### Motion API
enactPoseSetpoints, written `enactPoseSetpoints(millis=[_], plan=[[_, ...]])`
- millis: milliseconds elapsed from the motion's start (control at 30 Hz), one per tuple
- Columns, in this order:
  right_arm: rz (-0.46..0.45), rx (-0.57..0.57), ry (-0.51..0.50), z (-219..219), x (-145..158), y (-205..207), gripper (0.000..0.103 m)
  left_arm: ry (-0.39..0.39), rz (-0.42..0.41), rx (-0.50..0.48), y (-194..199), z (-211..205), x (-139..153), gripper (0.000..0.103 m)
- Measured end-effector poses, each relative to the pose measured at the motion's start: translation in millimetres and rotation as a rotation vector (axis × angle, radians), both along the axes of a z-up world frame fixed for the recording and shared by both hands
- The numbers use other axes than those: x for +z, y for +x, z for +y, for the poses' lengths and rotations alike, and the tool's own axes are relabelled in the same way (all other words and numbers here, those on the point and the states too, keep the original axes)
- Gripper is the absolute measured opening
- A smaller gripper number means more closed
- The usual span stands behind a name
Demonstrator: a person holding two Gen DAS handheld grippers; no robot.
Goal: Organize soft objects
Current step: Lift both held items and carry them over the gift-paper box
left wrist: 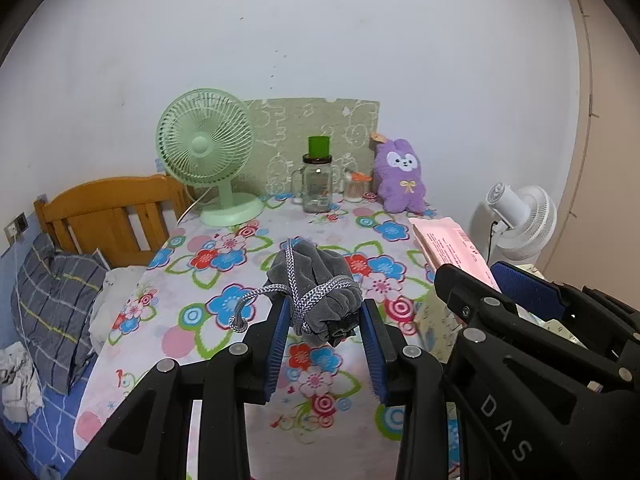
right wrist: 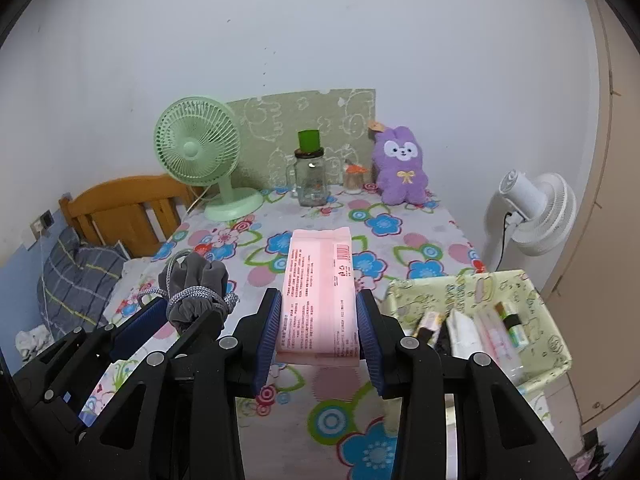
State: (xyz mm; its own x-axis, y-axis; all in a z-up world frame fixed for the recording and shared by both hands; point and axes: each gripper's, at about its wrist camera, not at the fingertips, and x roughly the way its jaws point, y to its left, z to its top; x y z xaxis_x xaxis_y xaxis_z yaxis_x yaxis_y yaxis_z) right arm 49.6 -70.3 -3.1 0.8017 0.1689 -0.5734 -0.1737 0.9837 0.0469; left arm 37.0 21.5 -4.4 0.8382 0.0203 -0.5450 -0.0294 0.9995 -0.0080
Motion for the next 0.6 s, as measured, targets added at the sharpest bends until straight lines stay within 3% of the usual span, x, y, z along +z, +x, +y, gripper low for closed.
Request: enactPoseSetpoints(millis=[600], plan=[[-0.024,-0.061,-0.005,-68.6,6.4,12.4,0.042,0.01,-0.016,-0.079,18.7,-65.6,2.7,0.036]])
